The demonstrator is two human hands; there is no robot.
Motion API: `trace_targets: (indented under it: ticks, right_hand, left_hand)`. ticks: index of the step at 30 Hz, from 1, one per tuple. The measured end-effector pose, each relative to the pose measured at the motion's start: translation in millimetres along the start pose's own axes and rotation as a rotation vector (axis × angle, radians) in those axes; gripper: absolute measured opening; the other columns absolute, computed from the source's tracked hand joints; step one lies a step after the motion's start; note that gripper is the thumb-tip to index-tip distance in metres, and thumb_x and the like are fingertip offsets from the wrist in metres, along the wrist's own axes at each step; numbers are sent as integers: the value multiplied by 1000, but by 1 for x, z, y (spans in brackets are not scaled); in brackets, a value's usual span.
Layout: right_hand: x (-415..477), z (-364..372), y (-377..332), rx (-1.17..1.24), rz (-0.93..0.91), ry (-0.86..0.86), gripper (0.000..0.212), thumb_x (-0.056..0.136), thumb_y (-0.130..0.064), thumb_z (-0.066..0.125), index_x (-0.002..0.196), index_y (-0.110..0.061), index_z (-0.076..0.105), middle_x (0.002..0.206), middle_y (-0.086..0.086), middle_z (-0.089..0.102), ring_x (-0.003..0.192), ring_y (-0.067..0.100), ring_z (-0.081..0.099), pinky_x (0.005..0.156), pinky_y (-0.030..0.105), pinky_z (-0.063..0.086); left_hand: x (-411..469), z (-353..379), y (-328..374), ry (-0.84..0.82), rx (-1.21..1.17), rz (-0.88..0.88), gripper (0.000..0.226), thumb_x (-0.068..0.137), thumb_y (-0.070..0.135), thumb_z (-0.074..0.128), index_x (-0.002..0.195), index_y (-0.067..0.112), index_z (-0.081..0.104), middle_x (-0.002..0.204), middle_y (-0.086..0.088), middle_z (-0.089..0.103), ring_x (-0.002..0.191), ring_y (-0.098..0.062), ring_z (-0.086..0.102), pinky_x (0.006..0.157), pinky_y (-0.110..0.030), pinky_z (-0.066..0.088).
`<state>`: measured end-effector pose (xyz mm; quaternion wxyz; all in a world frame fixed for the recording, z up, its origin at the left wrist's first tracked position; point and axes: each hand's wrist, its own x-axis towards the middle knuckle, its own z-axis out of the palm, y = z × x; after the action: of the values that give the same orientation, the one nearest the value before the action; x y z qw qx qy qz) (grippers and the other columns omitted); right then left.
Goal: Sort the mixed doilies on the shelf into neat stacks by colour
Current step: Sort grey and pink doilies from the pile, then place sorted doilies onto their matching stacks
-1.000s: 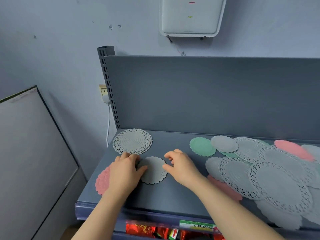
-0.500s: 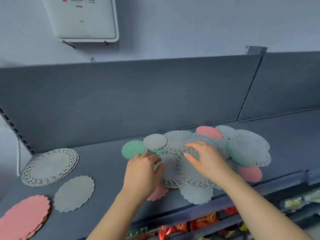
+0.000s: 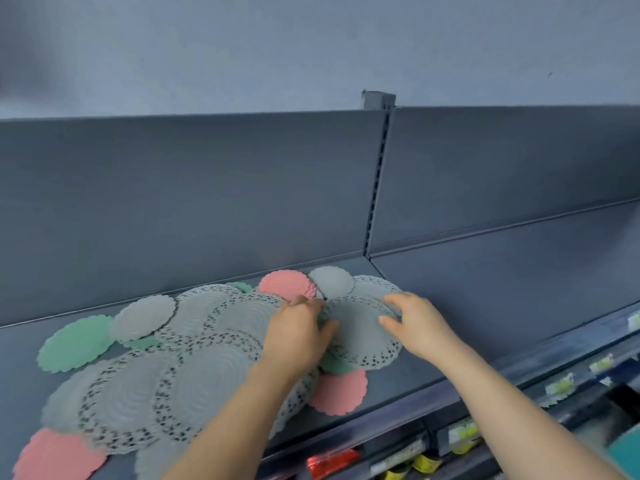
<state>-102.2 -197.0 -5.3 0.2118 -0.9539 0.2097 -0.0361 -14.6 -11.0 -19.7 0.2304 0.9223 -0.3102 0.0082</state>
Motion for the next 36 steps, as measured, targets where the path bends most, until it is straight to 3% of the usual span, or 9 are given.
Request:
trace_targets:
  ticks: [3,8,12,20,25,28,30,33,36]
  right_hand:
    - [21,-2,23,18,-4,-36,39,91,-28,58,125,-8,56,130,9,55,117,27,53,97,37,43]
    - [49,-6,41,42,-63,-81,41,92,-26,56,129,-8,52,132,9,53,117,26,53,99,38,43]
    - [67,-7,44,52,-81,-103,38,93,-24,52,126,-5,53,132,10,53,113,27,55,98,39,43]
    - [90,0,42,-5,-55,-153,40,93,-21,53,131,-9,49,129,15,51,120,31,45,101,41,41]
    - [97,0,43,-16,37,-162,49,89,-29,60,132,-11,45,133,14,43,126,32,38,101,41,42]
    - [99,-2,42,2,-5,-126,41,85,-24,61,123,-12,53,125,9,49,119,28,44,95,39,45]
    - [97,-7,40,64,-35,-81,34,85,-19,59,119,-16,56,117,6,52,110,26,49,87,37,48]
    - [90,-20,37,196,-49,24,19,84,-14,57,102,-18,60,98,2,62,80,22,57,69,34,48]
    - [80,-42,31,199,-93,178,14,87,-14,54,99,-19,59,89,-3,61,77,22,57,67,34,48]
  left_hand:
    - [26,15,18,-85,60,-101,57,83,53,58,127,16,52,123,-9,55,114,-31,49,95,-39,43]
    - [47,25,22,-156,150,-222,73,71,63,65,127,19,51,123,-7,53,112,-29,48,95,-38,42]
    - [51,24,19,-124,-1,-306,68,64,55,77,116,20,50,115,-4,52,105,-24,51,90,-35,44]
    - [47,21,18,49,-172,-396,53,67,31,82,94,16,39,73,4,47,71,-20,46,57,-31,32]
    - [46,23,15,107,-193,-376,50,70,25,80,99,14,41,78,3,50,75,-24,49,61,-31,34]
    - [46,24,16,114,-188,-365,57,72,27,78,116,16,43,97,3,56,90,-25,57,70,-29,38]
    - [45,25,16,118,-168,-346,53,73,29,76,116,18,48,100,0,63,91,-25,59,69,-28,39]
    - [43,21,18,156,-184,-316,33,75,27,74,99,17,54,86,0,65,76,-21,56,61,-29,38]
    - [44,12,22,236,-273,-281,27,76,23,75,80,14,50,68,4,53,64,-17,49,53,-29,33]
